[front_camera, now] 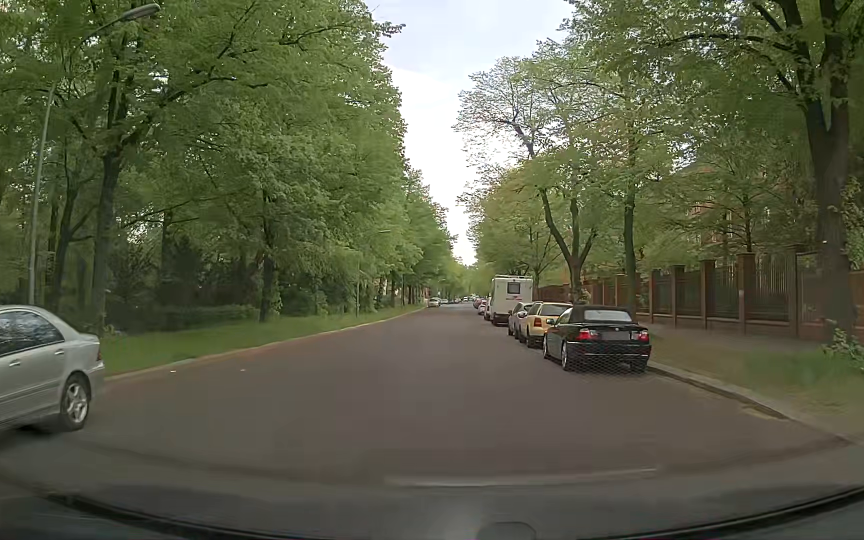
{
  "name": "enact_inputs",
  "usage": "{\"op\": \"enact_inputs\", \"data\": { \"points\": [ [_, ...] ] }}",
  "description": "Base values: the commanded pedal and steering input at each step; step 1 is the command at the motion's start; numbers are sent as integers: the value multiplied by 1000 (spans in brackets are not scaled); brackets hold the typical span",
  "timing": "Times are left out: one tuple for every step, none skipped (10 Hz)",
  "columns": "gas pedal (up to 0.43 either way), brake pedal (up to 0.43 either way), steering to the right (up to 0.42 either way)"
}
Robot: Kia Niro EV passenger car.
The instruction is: Follow the waypoints while adhering to traffic rules and regulations
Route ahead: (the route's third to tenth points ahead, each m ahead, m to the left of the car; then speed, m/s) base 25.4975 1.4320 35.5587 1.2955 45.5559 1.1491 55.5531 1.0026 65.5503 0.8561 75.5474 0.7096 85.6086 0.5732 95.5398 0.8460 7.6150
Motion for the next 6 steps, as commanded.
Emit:
{"op": "enact_inputs", "data": {
  "points": [
    [370, 18, 0],
    [370, 18, 0],
    [370, 18, 0],
    [370, 18, 0],
    [370, 18, 0],
    [370, 18, 0]
  ]
}}
